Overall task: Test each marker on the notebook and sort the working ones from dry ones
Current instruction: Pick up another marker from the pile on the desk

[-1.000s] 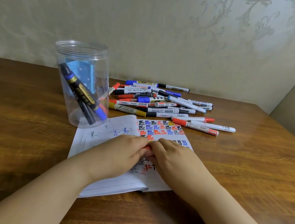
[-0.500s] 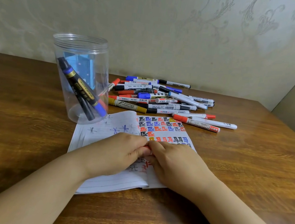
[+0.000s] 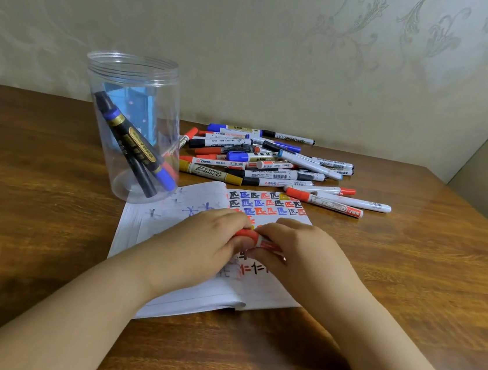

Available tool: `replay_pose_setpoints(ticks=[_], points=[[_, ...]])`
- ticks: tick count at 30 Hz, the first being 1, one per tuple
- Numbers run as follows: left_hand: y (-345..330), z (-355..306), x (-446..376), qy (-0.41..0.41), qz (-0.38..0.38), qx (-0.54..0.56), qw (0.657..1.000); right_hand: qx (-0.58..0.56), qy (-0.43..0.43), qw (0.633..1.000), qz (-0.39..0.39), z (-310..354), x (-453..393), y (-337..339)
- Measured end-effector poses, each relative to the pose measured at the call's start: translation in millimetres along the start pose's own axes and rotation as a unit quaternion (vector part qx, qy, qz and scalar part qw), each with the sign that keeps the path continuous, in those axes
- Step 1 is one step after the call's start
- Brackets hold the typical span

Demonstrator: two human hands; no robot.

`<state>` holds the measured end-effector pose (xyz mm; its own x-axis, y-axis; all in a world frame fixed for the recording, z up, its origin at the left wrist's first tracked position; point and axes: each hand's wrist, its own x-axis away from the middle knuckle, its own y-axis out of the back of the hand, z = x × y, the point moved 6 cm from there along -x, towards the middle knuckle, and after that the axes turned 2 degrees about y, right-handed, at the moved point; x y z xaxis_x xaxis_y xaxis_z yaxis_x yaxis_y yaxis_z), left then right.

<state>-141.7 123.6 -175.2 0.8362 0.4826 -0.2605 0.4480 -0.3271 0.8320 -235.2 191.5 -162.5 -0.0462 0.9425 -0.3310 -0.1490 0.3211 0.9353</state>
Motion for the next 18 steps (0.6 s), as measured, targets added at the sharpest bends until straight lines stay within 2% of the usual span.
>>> replay_pose_setpoints(ticks=[4,7,10,14,18], points=[[1.3,3.4,-1.7,-0.003,-0.008,-0.006,1.0,0.081,0.014,0.996,-0.045,10.6,-1.8,-5.7],[-0.2,4.8,0.4,-0.004,0.007,-0.018,1.0,0.089,0.052,0.994,-0.04,13.1,-2.0,-13.7],[-0.1,7.5,1.2,-0.001,0.015,-0.025,1.0,0.092,0.046,0.994,-0.024,11.6,0.6,-13.3],[-1.4,9.0,2.4,-0.015,0.038,-0.008,0.999,0.032,0.049,0.998,0.035,11.9,3.3,-19.0],[-1.0,7.1,3.2,-0.017,0.042,0.006,0.999,-0.005,0.057,0.998,0.024,12.6,4.4,-17.4]])
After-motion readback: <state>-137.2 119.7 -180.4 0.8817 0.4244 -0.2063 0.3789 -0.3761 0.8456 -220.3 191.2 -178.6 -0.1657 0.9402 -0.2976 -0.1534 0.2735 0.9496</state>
